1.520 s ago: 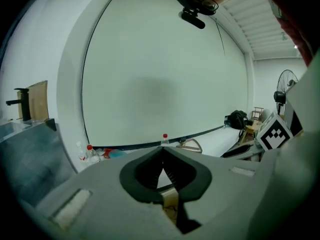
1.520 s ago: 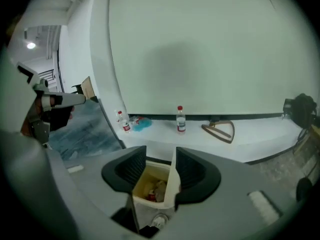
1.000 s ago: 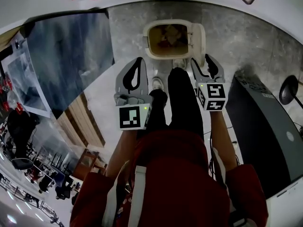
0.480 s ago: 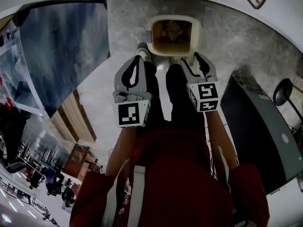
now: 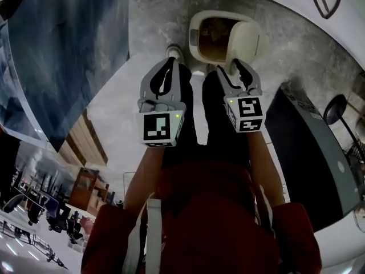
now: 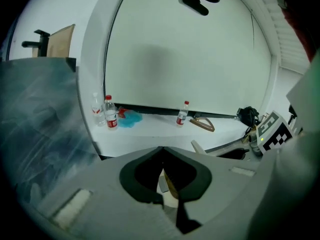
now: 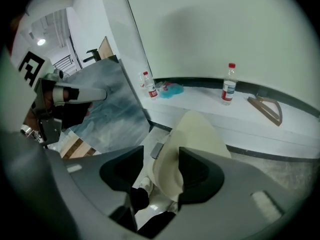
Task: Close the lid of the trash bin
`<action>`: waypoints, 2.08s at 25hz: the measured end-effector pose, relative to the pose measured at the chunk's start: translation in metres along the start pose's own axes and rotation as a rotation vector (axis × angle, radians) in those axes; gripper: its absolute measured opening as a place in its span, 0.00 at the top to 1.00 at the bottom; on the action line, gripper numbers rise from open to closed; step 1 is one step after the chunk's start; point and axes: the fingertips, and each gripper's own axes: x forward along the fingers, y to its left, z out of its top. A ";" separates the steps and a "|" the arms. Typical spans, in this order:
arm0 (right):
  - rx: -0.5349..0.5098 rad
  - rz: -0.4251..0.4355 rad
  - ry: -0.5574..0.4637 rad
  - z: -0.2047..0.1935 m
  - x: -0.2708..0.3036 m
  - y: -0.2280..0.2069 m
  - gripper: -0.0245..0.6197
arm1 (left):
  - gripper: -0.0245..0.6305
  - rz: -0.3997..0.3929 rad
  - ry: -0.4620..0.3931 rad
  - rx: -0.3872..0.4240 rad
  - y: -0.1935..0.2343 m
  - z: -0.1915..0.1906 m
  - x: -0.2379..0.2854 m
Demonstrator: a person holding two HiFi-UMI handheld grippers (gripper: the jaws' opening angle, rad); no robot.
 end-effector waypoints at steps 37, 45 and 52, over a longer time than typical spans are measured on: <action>0.049 -0.079 0.204 -0.066 0.157 0.037 0.60 | 0.96 -0.086 0.164 -0.075 0.085 -0.137 0.070; 0.072 -0.112 0.201 -0.068 0.166 0.038 0.60 | 0.96 -0.114 0.151 -0.067 0.090 -0.130 0.073; 0.126 -0.131 0.194 -0.068 0.167 0.035 0.59 | 0.96 -0.142 0.139 -0.032 0.093 -0.118 0.073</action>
